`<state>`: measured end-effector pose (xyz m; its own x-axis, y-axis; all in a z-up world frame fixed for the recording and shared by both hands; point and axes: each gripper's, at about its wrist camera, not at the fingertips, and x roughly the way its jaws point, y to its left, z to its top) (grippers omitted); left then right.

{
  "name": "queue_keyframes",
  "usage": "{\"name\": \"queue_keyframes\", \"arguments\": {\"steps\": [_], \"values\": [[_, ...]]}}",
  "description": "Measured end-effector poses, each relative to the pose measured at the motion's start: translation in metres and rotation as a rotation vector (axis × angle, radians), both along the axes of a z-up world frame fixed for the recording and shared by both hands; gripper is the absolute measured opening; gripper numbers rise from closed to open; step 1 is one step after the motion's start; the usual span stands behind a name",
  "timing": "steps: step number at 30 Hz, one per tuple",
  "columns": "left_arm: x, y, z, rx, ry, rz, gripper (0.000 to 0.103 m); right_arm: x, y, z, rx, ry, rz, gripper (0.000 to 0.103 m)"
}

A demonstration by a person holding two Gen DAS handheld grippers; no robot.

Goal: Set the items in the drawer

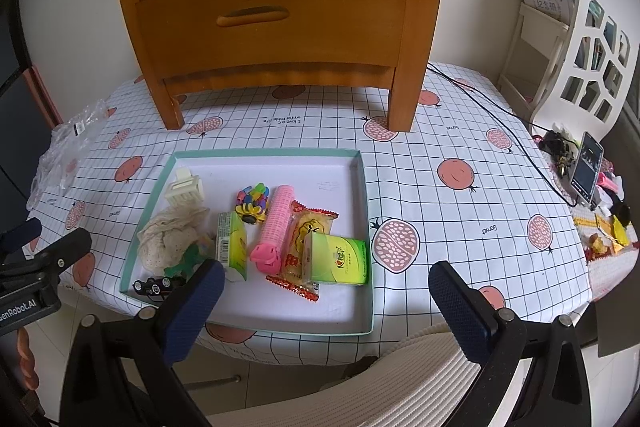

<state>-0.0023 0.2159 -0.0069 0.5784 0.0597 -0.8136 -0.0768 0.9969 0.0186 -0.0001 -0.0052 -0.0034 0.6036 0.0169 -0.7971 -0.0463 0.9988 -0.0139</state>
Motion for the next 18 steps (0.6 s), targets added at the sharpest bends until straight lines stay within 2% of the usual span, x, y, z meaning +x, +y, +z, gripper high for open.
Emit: {"name": "queue_keyframes", "arguments": {"steps": [18], "values": [[0.0064, 0.0060, 0.0022, -0.023, -0.001, 0.015, 0.103, 0.0022, -0.0018, -0.0006, 0.008, 0.010, 0.001, 0.103]]}}
